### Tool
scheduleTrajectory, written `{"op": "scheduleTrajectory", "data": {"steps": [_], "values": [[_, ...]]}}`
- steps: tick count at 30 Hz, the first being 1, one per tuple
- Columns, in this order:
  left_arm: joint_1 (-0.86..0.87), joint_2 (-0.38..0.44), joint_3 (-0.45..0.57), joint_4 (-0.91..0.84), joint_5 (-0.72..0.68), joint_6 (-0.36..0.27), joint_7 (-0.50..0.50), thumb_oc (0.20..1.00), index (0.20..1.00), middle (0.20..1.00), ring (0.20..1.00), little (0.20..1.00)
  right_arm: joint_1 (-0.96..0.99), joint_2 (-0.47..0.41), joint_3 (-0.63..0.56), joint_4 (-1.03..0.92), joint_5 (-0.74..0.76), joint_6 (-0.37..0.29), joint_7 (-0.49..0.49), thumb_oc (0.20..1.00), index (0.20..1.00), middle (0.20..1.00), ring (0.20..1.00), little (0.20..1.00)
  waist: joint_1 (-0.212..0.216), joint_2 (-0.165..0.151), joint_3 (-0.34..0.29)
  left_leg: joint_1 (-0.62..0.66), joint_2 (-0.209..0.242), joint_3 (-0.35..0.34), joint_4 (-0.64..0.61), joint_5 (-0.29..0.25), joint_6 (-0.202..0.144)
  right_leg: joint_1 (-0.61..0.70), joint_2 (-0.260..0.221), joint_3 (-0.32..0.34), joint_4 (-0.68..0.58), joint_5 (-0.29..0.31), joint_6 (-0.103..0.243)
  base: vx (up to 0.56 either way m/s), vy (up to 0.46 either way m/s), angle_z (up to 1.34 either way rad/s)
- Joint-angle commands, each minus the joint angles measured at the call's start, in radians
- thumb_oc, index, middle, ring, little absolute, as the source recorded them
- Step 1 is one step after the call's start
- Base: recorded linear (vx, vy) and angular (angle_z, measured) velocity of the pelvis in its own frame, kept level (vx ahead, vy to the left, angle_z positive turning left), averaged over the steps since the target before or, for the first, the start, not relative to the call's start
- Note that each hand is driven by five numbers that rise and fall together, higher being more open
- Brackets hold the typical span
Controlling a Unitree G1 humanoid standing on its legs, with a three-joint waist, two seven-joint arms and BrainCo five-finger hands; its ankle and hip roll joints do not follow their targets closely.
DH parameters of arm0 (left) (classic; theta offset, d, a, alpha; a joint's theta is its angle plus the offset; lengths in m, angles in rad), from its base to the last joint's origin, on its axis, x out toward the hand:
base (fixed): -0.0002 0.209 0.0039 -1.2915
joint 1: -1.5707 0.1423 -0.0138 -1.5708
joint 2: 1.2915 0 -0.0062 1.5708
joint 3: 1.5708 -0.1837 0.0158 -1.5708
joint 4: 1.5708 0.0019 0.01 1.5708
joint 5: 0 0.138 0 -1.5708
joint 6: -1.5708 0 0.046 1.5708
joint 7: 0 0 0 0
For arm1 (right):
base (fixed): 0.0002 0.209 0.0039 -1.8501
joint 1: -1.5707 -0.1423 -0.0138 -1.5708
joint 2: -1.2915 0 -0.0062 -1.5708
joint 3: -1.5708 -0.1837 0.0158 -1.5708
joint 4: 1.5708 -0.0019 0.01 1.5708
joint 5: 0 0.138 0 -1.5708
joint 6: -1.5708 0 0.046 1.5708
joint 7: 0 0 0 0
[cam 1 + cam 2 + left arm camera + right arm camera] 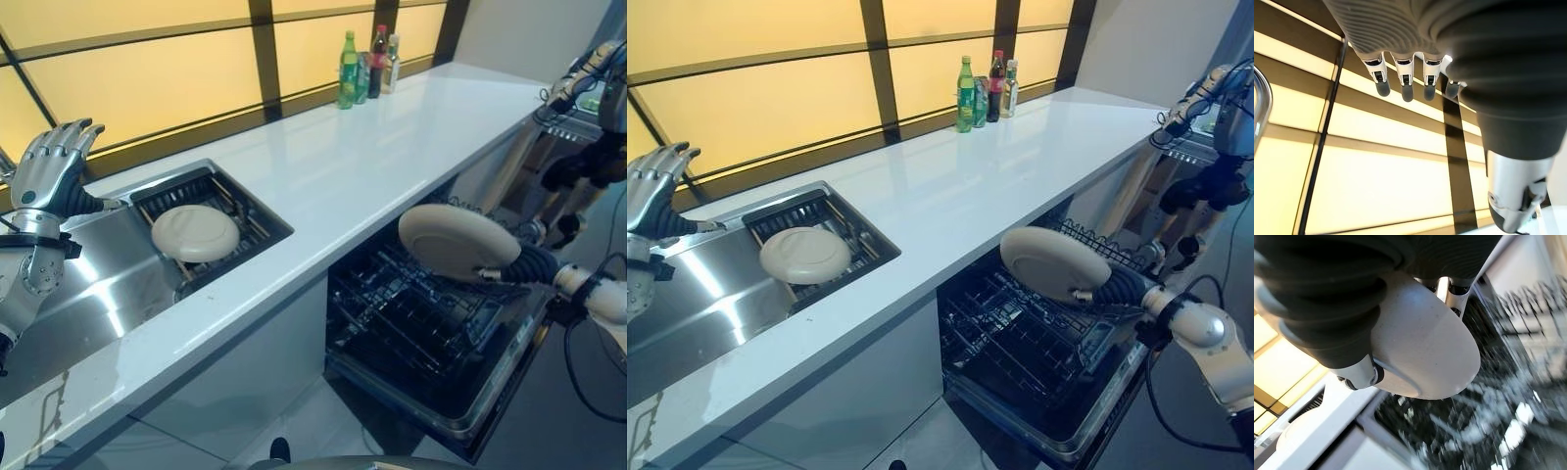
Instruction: Pick up plates and place into dishwasher.
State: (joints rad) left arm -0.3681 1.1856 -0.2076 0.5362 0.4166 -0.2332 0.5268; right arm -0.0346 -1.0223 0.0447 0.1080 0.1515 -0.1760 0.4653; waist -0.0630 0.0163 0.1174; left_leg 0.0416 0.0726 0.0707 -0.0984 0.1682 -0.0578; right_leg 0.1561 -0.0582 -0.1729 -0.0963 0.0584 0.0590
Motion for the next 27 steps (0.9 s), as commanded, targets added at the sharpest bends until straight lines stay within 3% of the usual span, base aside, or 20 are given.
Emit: {"op": "scheduleTrajectory", "data": {"steps": [1,10,18,27], "values": [[-0.031,0.020,0.084,0.046,-0.009,0.018,0.025,1.000,1.000,1.000,1.000,1.000,-0.055,0.016,-0.013,0.004,0.091,0.004,0.035,0.200,0.200,0.200,0.200,0.200,0.008,-0.023,0.006,0.104,-0.098,0.035,0.011,-0.206,0.035,-0.025,-0.007,0.007,0.009,-0.031,0.064,-0.02,-0.016,-0.12],[-0.160,0.019,-0.090,0.056,0.021,0.067,-0.006,1.000,1.000,1.000,1.000,1.000,-0.179,0.092,0.214,0.187,0.038,0.045,-0.012,0.200,0.200,0.200,0.200,0.200,0.027,-0.011,0.035,0.091,-0.098,0.029,0.011,-0.196,0.033,-0.034,-0.011,-0.007,0.011,-0.027,0.061,-0.01,-0.002,-0.02],[-0.281,-0.059,-0.199,0.069,0.025,0.068,-0.032,1.000,1.000,1.000,1.000,1.000,-0.356,0.253,0.418,0.443,-0.029,0.113,-0.010,0.200,0.200,0.200,0.200,0.200,0.068,0.007,0.055,0.075,-0.102,-0.005,0.011,-0.187,0.033,-0.038,-0.018,-0.027,0.013,-0.034,0.050,-0.02,0.012,0.02],[-0.392,-0.126,-0.303,0.115,0.006,0.049,-0.046,1.000,1.000,1.000,1.000,1.000,-0.501,0.399,0.507,0.762,-0.091,0.161,-0.001,0.200,0.200,0.200,0.200,0.200,0.109,0.027,0.074,0.058,-0.113,-0.035,0.014,-0.176,0.033,-0.042,-0.028,-0.045,0.017,-0.036,0.039,-0.01,0.029,0.09]]}}
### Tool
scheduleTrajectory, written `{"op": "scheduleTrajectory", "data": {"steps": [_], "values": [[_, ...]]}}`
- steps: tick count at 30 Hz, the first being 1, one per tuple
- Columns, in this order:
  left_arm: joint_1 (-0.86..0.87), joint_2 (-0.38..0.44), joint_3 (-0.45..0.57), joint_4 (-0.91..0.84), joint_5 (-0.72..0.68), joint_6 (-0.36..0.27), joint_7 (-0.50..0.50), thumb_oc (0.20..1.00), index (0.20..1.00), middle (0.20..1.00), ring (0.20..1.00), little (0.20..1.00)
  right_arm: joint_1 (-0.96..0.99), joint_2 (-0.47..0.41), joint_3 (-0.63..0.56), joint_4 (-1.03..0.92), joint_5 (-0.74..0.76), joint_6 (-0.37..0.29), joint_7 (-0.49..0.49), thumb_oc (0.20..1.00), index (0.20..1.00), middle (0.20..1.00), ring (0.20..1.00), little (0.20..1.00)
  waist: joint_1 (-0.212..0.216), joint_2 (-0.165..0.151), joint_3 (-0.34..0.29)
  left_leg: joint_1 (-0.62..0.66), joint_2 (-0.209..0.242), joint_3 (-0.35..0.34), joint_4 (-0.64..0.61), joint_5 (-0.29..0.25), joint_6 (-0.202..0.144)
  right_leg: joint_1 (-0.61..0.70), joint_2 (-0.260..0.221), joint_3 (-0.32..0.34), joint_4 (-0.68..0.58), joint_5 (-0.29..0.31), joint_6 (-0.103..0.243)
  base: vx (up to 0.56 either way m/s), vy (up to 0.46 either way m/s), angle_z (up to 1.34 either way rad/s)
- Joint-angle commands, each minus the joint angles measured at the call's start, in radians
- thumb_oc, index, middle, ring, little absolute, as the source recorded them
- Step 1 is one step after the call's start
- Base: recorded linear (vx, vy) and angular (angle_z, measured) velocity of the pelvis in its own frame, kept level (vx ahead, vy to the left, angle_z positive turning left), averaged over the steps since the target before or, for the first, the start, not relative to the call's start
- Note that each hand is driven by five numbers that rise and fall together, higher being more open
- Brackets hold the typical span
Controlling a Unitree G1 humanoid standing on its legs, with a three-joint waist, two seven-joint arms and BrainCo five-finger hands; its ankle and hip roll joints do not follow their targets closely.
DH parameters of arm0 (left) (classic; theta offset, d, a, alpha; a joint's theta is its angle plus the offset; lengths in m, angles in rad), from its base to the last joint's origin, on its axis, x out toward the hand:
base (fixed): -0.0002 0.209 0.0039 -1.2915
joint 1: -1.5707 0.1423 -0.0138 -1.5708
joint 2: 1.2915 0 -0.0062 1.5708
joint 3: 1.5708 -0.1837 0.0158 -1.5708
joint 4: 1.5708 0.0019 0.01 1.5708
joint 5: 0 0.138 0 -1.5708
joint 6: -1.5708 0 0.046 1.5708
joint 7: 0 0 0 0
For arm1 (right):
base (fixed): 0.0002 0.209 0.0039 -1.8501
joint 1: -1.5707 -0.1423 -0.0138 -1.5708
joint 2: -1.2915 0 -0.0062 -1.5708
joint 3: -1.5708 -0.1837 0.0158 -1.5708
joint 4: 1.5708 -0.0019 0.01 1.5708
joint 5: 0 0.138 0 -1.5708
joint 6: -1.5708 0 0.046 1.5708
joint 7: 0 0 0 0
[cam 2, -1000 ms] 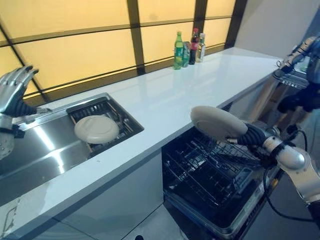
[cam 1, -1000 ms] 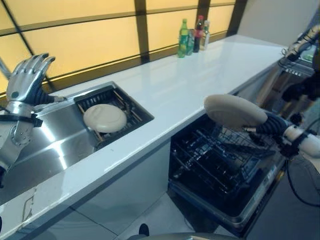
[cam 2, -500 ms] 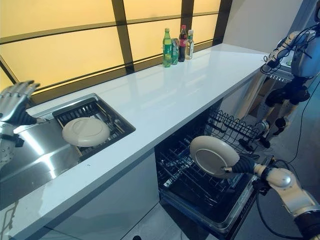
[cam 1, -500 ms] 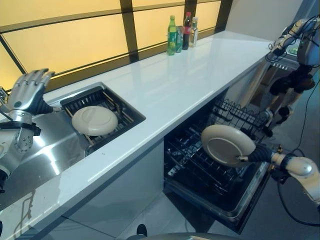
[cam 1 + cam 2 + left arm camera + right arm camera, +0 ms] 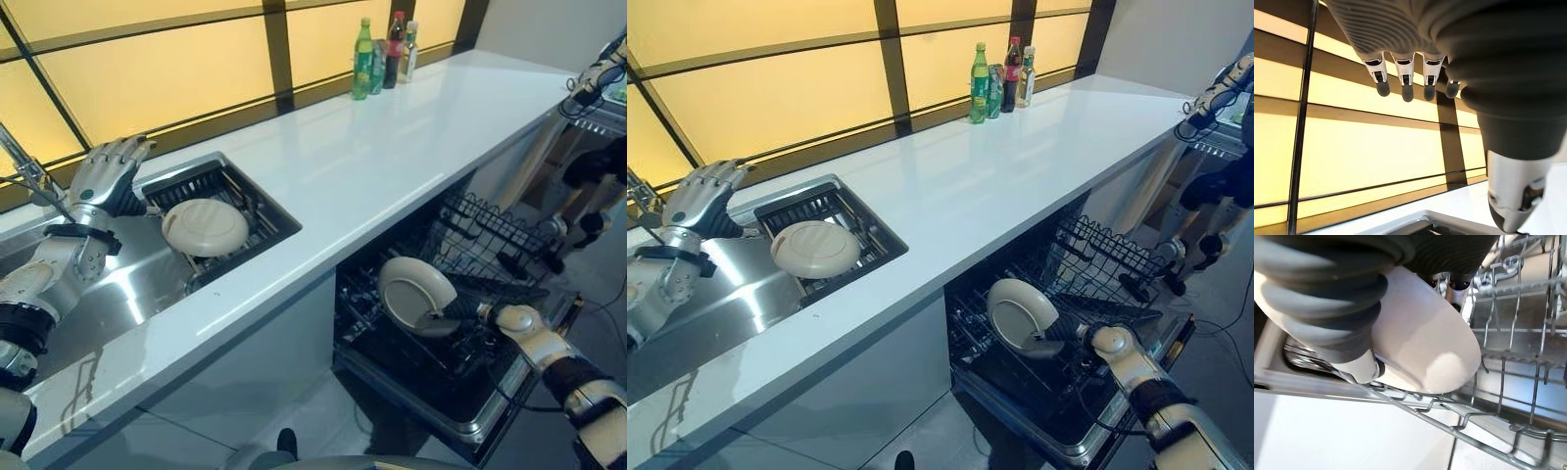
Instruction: Pick up plates and place into dishwasher.
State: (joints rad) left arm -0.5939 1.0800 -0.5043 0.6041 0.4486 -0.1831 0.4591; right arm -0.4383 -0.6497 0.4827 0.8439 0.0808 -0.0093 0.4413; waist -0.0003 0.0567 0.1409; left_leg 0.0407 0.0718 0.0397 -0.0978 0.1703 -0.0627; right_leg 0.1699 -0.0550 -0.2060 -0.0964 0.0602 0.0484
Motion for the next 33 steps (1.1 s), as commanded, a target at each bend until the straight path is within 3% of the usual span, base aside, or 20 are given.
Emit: {"op": "scheduleTrajectory", "data": {"steps": [1,10,11,12,17,23,28,33], "values": [[-0.173,-0.022,-0.010,0.048,-0.028,-0.001,0.021,1.000,1.000,1.000,1.000,1.000,-0.105,0.031,0.073,0.040,-0.021,-0.003,0.024,0.200,0.200,0.200,0.200,0.200,0.048,-0.012,0.053,0.057,-0.113,-0.005,0.014,-0.177,0.037,-0.056,-0.031,-0.012,0.018,-0.038,0.049,-0.04,0.038,0.06],[-0.241,-0.061,-0.065,0.041,-0.031,0.023,-0.009,1.000,1.000,1.000,1.000,1.000,-0.179,0.083,0.089,0.204,-0.056,0.048,0.021,0.200,0.200,0.200,0.200,0.200,0.068,0.002,0.090,0.024,-0.124,-0.029,0.017,-0.163,0.037,-0.080,-0.040,-0.022,0.024,-0.035,0.039,-0.04,0.031,0.12],[-0.246,-0.064,-0.071,0.044,-0.029,0.027,-0.012,1.000,1.000,1.000,1.000,1.000,-0.185,0.084,0.088,0.212,-0.058,0.051,0.013,0.724,0.724,0.724,0.724,0.724,0.069,0.003,0.094,0.022,-0.125,-0.029,0.018,-0.163,0.037,-0.083,-0.041,-0.024,0.025,-0.035,0.039,-0.03,0.040,0.02],[-0.252,-0.072,-0.079,0.045,-0.025,0.039,-0.021,1.000,1.000,1.000,1.000,1.000,-0.192,0.088,0.089,0.217,-0.057,0.057,-0.005,1.000,1.000,1.000,1.000,1.000,0.068,0.005,0.101,0.017,-0.126,-0.029,0.019,-0.161,0.037,-0.087,-0.042,-0.024,0.027,-0.034,0.038,-0.04,0.044,0.00],[-0.248,-0.078,-0.081,0.050,-0.044,0.063,-0.045,1.000,1.000,1.000,1.000,1.000,-0.195,0.054,0.075,0.138,-0.031,0.031,-0.114,1.000,1.000,1.000,1.000,1.000,0.054,0.011,0.131,0.001,-0.127,-0.028,0.020,-0.151,0.035,-0.108,-0.044,-0.016,0.034,-0.027,0.038,-0.04,0.047,0.00],[-0.179,-0.051,-0.025,0.030,-0.054,0.072,-0.076,1.000,1.000,1.000,1.000,1.000,-0.120,-0.082,-0.002,-0.248,-0.047,0.091,-0.284,1.000,1.000,1.000,1.000,1.000,0.011,0.002,0.179,-0.021,-0.123,-0.010,0.019,-0.142,0.035,-0.148,-0.038,0.001,0.045,-0.016,0.042,-0.06,0.042,0.01],[-0.054,-0.007,0.081,-0.019,-0.062,0.081,-0.130,1.000,1.000,1.000,1.000,1.000,0.005,-0.202,-0.189,-0.537,-0.102,0.071,-0.380,1.000,1.000,1.000,1.000,1.000,-0.030,-0.011,0.208,-0.021,-0.116,0.005,0.015,-0.143,0.039,-0.169,-0.029,0.026,0.057,-0.012,0.050,-0.02,0.024,-0.02],[0.016,-0.004,0.168,-0.019,-0.043,0.079,-0.151,1.000,1.000,1.000,1.000,1.000,0.095,-0.222,-0.363,-0.697,-0.086,0.024,-0.478,1.000,1.000,1.000,1.000,1.000,-0.060,-0.025,0.218,-0.010,-0.111,0.019,0.014,-0.152,0.044,-0.168,-0.021,0.048,0.058,-0.014,0.056,0.01,0.012,-0.05]]}}
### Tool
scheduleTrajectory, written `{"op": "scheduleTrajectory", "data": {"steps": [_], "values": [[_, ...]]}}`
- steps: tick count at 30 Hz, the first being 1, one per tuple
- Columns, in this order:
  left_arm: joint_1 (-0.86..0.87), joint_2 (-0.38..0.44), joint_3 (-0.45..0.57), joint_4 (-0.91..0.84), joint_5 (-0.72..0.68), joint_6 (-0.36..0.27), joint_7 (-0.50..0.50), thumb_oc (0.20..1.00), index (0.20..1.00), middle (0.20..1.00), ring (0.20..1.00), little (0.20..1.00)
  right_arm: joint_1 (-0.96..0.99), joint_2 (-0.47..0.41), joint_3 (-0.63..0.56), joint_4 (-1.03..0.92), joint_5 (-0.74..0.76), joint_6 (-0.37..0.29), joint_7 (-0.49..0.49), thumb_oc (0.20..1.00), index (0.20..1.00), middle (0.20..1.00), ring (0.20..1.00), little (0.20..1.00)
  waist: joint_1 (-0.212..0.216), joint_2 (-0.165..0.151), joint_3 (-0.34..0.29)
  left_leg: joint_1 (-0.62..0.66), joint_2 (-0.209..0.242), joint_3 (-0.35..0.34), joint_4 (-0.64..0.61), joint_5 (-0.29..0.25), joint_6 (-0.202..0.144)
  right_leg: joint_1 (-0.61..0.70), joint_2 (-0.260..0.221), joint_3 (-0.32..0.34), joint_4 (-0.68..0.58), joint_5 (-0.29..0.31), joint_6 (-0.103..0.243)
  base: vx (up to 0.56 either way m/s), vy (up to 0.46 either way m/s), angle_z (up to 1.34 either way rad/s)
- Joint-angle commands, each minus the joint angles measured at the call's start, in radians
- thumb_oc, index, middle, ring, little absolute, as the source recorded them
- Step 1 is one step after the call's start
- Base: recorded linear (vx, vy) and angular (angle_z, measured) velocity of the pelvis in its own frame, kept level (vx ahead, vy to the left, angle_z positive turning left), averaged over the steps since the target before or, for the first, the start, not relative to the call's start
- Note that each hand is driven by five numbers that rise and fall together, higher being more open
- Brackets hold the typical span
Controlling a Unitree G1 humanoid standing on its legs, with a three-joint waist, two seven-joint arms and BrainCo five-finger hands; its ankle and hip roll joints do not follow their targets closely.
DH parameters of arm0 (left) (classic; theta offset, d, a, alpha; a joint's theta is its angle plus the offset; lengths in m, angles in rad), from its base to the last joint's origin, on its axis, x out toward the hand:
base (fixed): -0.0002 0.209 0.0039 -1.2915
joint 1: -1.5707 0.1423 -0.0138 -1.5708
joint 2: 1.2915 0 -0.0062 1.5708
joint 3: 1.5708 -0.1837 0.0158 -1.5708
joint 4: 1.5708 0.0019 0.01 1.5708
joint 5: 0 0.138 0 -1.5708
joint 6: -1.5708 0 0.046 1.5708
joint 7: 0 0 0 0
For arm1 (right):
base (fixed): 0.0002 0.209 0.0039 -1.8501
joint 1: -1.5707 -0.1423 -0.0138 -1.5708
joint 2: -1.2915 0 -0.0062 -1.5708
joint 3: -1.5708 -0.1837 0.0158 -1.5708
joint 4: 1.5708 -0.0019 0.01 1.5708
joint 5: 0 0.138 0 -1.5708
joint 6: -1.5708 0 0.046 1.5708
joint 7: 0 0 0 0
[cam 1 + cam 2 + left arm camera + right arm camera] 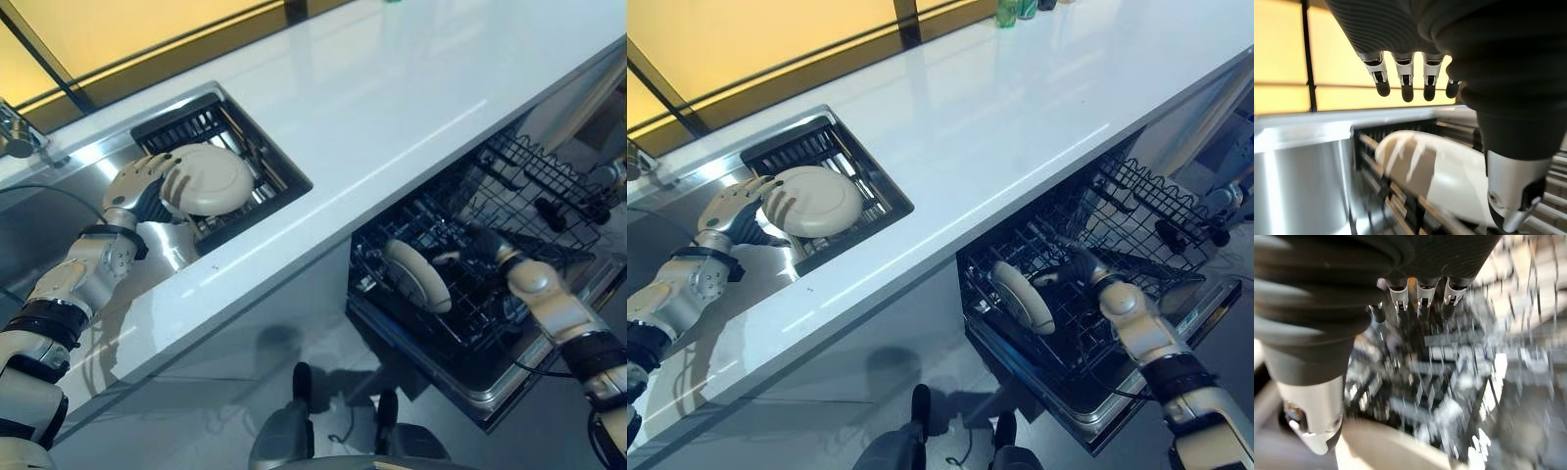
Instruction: Pick up plates and place into dishwasher.
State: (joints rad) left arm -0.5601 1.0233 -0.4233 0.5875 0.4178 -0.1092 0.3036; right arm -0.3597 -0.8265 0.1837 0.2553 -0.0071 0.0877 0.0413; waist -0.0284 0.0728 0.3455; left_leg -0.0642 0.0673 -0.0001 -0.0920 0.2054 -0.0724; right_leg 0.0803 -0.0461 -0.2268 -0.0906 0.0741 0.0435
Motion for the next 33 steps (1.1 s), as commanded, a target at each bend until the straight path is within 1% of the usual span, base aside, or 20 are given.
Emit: {"op": "scheduleTrajectory", "data": {"steps": [1,4,6,9,13,17,23,26,30,33], "values": [[-0.010,0.054,0.097,0.000,-0.011,0.003,-0.002,1.000,1.000,1.000,1.000,1.000,0.028,-0.046,-0.090,-0.128,0.002,-0.085,-0.093,1.000,1.000,1.000,1.000,1.000,-0.037,-0.043,0.015,0.096,-0.106,0.063,0.008,-0.189,0.054,-0.080,-0.028,0.073,0.053,-0.029,0.062,0.00,0.000,0.00],[0.001,0.053,0.112,0.009,0.000,-0.011,-0.005,1.000,1.000,1.000,1.000,1.000,0.052,-0.049,-0.134,-0.169,-0.006,-0.126,-0.127,1.000,1.000,1.000,1.000,1.000,-0.044,-0.048,0.019,0.096,-0.102,0.072,0.009,-0.192,0.056,-0.086,-0.023,0.081,0.058,-0.030,0.065,0.00,0.005,-0.05],[0.011,0.055,0.124,0.012,0.004,-0.025,-0.004,1.000,1.000,1.000,1.000,1.000,0.069,-0.054,-0.150,-0.193,-0.003,-0.140,-0.118,1.000,1.000,1.000,1.000,1.000,-0.048,-0.051,0.024,0.096,-0.100,0.076,0.011,-0.193,0.056,-0.090,-0.022,0.084,0.061,-0.031,0.066,0.00,0.003,-0.14],[0.013,0.061,0.120,0.007,0.004,-0.024,0.000,1.000,1.000,1.000,1.000,1.000,0.087,-0.059,-0.156,-0.204,-0.004,-0.153,-0.107,1.000,1.000,1.000,1.000,1.000,-0.051,-0.054,0.027,0.098,-0.098,0.082,0.012,-0.195,0.055,-0.089,-0.021,0.084,0.063,-0.032,0.068,0.02,0.005,-0.10],[-0.011,0.059,0.092,0.016,0.030,-0.022,0.033,1.000,1.000,1.000,1.000,1.000,0.080,-0.056,-0.136,-0.188,0.003,-0.143,-0.099,1.000,1.000,1.000,1.000,1.000,-0.052,-0.061,0.034,0.098,-0.096,0.088,0.015,-0.195,0.054,-0.090,-0.022,0.082,0.065,-0.031,0.067,0.01,-0.001,-0.07],[-0.069,0.070,0.042,0.025,0.077,-0.025,0.075,1.000,1.000,1.000,1.000,1.000,0.041,-0.057,-0.100,-0.165,0.016,-0.142,-0.107,1.000,1.000,1.000,1.000,1.000,-0.050,-0.068,0.048,0.088,-0.094,0.093,0.018,-0.195,0.053,-0.100,-0.022,0.081,0.069,-0.030,0.066,-0.01,-0.005,-0.10],[-0.143,0.080,-0.063,0.045,0.186,-0.002,0.060,1.000,1.000,1.000,1.000,1.000,-0.002,-0.064,-0.057,-0.161,0.046,-0.123,-0.109,1.000,1.000,1.000,1.000,1.000,-0.055,-0.077,0.069,0.075,-0.092,0.098,0.020,-0.193,0.053,-0.119,-0.021,0.083,0.080,-0.027,0.066,0.00,0.000,0.00],[-0.182,0.087,-0.116,0.065,0.274,-0.001,0.046,1.000,1.000,1.000,1.000,1.000,-0.019,-0.071,-0.041,-0.155,0.060,-0.125,-0.102,1.000,1.000,1.000,1.000,1.000,-0.060,-0.079,0.077,0.070,-0.091,0.105,0.021,-0.194,0.053,-0.128,-0.022,0.082,0.083,-0.026,0.068,0.00,0.000,0.00],[-0.222,0.086,-0.192,0.098,0.361,0.035,-0.007,1.000,1.000,1.000,1.000,1.000,-0.045,-0.084,-0.021,-0.139,0.086,-0.133,-0.090,1.000,1.000,1.000,1.000,1.000,-0.063,-0.083,0.089,0.059,-0.093,0.110,0.023,-0.193,0.053,-0.142,-0.023,0.082,0.086,-0.023,0.070,0.00,0.000,0.00],[-0.244,0.077,-0.234,0.140,0.391,0.043,-0.047,1.000,1.000,1.000,1.000,1.000,-0.068,-0.088,0.000,-0.129,0.112,-0.130,-0.086,1.000,1.000,1.000,1.000,1.000,-0.065,-0.088,0.101,0.049,-0.092,0.114,0.026,-0.191,0.053,-0.152,-0.024,0.082,0.088,-0.019,0.071,-0.03,0.012,-0.05]]}}
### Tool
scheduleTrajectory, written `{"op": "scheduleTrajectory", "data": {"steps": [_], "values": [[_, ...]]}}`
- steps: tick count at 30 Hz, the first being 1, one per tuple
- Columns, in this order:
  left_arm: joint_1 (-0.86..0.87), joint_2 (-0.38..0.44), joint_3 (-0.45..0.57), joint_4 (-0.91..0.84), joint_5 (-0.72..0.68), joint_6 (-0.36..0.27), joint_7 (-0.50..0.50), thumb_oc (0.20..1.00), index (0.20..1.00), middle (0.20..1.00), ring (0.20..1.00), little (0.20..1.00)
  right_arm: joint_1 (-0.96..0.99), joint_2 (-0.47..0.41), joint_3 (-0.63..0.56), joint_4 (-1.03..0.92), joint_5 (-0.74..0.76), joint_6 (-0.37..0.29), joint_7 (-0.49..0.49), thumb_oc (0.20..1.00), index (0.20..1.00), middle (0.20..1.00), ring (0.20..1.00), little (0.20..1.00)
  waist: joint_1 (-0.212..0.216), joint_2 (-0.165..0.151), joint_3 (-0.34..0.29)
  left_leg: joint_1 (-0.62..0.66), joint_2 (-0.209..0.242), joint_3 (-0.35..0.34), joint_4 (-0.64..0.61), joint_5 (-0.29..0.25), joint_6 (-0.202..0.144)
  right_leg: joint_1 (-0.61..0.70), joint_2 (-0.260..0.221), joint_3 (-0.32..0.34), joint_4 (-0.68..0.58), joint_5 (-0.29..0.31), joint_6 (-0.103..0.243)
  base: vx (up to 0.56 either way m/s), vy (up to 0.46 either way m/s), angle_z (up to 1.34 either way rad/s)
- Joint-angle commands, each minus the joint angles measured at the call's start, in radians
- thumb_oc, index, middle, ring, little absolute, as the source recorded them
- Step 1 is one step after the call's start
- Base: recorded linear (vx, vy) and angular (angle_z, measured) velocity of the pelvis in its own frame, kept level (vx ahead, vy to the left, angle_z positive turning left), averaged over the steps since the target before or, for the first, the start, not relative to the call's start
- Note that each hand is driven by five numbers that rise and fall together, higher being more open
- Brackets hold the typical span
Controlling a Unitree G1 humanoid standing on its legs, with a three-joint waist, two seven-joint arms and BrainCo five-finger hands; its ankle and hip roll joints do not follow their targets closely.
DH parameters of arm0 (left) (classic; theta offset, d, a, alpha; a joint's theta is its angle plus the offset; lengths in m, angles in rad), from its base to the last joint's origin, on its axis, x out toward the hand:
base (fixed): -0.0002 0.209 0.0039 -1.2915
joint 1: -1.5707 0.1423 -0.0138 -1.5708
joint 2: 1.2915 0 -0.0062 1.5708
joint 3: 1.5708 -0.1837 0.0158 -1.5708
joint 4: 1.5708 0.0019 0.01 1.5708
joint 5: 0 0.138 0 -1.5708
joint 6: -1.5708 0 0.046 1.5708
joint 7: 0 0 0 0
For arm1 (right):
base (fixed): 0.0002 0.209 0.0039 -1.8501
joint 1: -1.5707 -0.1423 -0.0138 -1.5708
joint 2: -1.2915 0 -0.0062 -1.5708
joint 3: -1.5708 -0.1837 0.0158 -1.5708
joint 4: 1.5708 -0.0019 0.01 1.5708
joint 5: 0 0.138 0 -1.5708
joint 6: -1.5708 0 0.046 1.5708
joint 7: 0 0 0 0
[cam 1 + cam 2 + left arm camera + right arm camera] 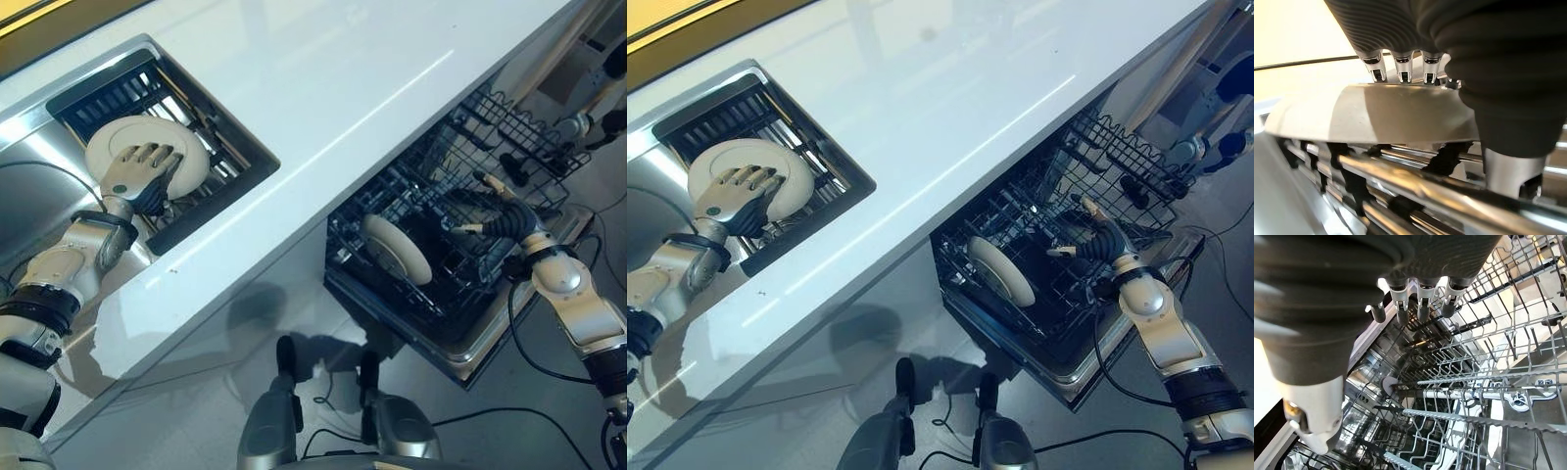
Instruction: Pick up plates and place into dishwasher.
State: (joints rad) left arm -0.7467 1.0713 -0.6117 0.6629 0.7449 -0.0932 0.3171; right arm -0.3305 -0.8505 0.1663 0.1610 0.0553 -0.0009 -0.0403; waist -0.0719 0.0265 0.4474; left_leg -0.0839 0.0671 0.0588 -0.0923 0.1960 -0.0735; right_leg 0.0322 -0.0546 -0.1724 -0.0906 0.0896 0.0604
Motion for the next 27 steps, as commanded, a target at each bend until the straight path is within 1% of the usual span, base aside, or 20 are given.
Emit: {"op": "scheduleTrajectory", "data": {"steps": [1,5,7,10,13,15,19,22,25,26,27], "values": [[-0.067,0.025,-0.056,0.077,0.059,0.034,-0.075,1.000,1.000,1.000,1.000,1.000,-0.107,-0.065,0.024,-0.029,0.054,-0.042,-0.007,1.000,1.000,1.000,1.000,1.000,-0.022,-0.043,0.004,0.064,-0.092,0.056,0.026,-0.180,0.054,-0.108,-0.015,0.028,0.088,-0.033,0.054,-0.05,0.002,-0.01],[-0.097,0.003,-0.088,0.125,0.101,0.072,-0.110,1.000,1.000,1.000,1.000,1.000,-0.145,-0.062,0.052,-0.013,0.071,-0.039,-0.010,1.000,1.000,1.000,1.000,1.000,-0.019,-0.049,0.020,0.050,-0.091,0.057,0.026,-0.177,0.054,-0.124,-0.015,0.027,0.089,-0.029,0.055,-0.02,-0.002,0.00],[-0.109,-0.006,-0.102,0.139,0.142,0.114,-0.153,1.000,1.000,1.000,1.000,1.000,-0.154,-0.059,0.061,-0.013,0.074,-0.037,-0.011,1.000,1.000,1.000,1.000,1.000,-0.018,-0.052,0.025,0.045,-0.091,0.056,0.028,-0.176,0.054,-0.129,-0.015,0.024,0.090,-0.028,0.056,0.00,0.000,0.00],[-0.114,-0.031,-0.114,0.185,0.185,0.161,-0.204,1.000,1.000,1.000,1.000,1.000,-0.166,-0.049,0.070,-0.002,0.077,-0.042,-0.011,1.000,1.000,1.000,1.000,1.000,-0.019,-0.057,0.032,0.037,-0.091,0.057,0.029,-0.176,0.054,-0.136,-0.016,0.022,0.091,-0.026,0.057,0.00,0.000,0.00],[-0.116,-0.056,-0.119,0.213,0.204,0.180,-0.224,1.000,1.000,1.000,1.000,1.000,-0.176,-0.045,0.075,0.006,0.078,-0.041,-0.013,1.000,1.000,1.000,1.000,1.000,-0.021,-0.060,0.038,0.027,-0.090,0.057,0.027,-0.173,0.053,-0.149,-0.016,0.021,0.091,-0.024,0.058,-0.04,-0.005,0.01],[-0.131,-0.075,-0.126,0.244,0.237,0.196,-0.270,1.000,1.000,1.000,1.000,1.000,-0.185,-0.040,0.080,0.013,0.079,-0.041,-0.009,1.000,1.000,1.000,1.000,1.000,-0.022,-0.063,0.041,0.020,-0.088,0.059,0.025,-0.172,0.051,-0.157,-0.015,0.019,0.090,-0.022,0.059,-0.04,-0.011,-0.01],[-0.127,-0.097,-0.137,0.278,0.246,0.234,-0.337,1.000,1.000,1.000,1.000,1.000,-0.200,-0.034,0.091,0.019,0.082,-0.038,-0.015,1.000,1.000,1.000,1.000,1.000,-0.021,-0.067,0.050,0.012,-0.088,0.056,0.025,-0.169,0.052,-0.164,-0.014,0.020,0.088,-0.019,0.058,-0.03,-0.007,0.02],[-0.130,-0.112,-0.141,0.301,0.302,0.270,-0.394,1.000,1.000,1.000,1.000,1.000,-0.211,-0.031,0.095,0.022,0.083,-0.034,-0.009,1.000,1.000,1.000,1.000,1.000,-0.023,-0.069,0.051,0.008,-0.088,0.055,0.023,-0.168,0.051,-0.168,-0.013,0.018,0.086,-0.018,0.059,-0.02,-0.007,-0.03],[-0.124,-0.125,-0.145,0.313,0.369,0.322,-0.455,1.000,1.000,1.000,1.000,1.000,-0.218,-0.028,0.100,0.022,0.082,-0.031,-0.007,1.000,1.000,1.000,1.000,1.000,-0.023,-0.071,0.052,0.004,-0.087,0.055,0.023,-0.167,0.049,-0.172,-0.014,0.016,0.086,-0.017,0.059,-0.02,-0.011,-0.08],[-0.119,-0.132,-0.145,0.314,0.390,0.346,-0.451,1.000,1.000,1.000,1.000,1.000,-0.222,-0.024,0.104,0.024,0.078,-0.032,-0.007,1.000,1.000,1.000,1.000,1.000,-0.023,-0.072,0.053,0.002,-0.086,0.055,0.023,-0.166,0.049,-0.173,-0.013,0.016,0.086,-0.016,0.058,-0.03,-0.010,-0.08],[-0.121,-0.135,-0.144,0.316,0.411,0.355,-0.445,1.000,1.000,1.000,1.000,1.000,-0.226,-0.024,0.107,0.026,0.079,-0.033,-0.007,1.000,1.000,1.000,1.000,1.000,-0.023,-0.073,0.054,0.001,-0.085,0.056,0.022,-0.166,0.049,-0.174,-0.013,0.015,0.085,-0.016,0.059,-0.03,-0.011,-0.06]]}}
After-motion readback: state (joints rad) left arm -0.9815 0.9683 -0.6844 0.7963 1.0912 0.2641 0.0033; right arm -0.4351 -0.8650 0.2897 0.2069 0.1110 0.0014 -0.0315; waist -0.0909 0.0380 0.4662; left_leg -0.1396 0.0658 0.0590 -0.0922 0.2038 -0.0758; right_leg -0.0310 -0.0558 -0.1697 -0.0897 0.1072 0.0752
